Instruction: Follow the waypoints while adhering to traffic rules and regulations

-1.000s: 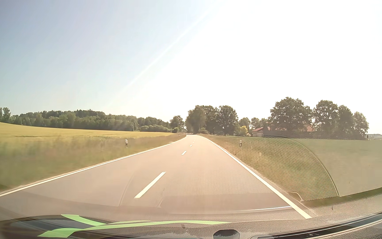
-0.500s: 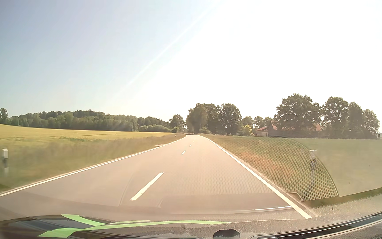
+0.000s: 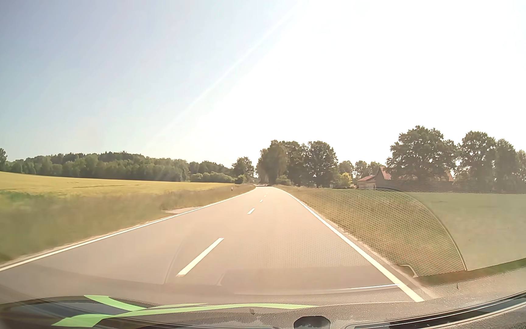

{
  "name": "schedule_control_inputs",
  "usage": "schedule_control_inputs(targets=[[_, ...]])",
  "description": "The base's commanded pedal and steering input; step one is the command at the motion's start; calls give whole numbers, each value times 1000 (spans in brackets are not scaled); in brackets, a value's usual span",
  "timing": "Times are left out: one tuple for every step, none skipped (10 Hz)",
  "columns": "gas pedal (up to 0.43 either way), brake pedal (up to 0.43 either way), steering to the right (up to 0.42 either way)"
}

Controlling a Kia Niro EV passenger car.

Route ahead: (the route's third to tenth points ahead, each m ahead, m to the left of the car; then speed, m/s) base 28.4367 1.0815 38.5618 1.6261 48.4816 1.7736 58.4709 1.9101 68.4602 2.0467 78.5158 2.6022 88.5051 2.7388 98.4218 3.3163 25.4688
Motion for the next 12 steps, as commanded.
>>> schedule_control_inputs(targets=[[228,0,-4],[228,0,-5],[228,0,-5],[228,0,-5],[228,0,-6],[220,0,-5],[220,0,-5],[209,0,-5],[189,0,-5],[177,0,-5],[177,0,-5],[177,0,-6]])
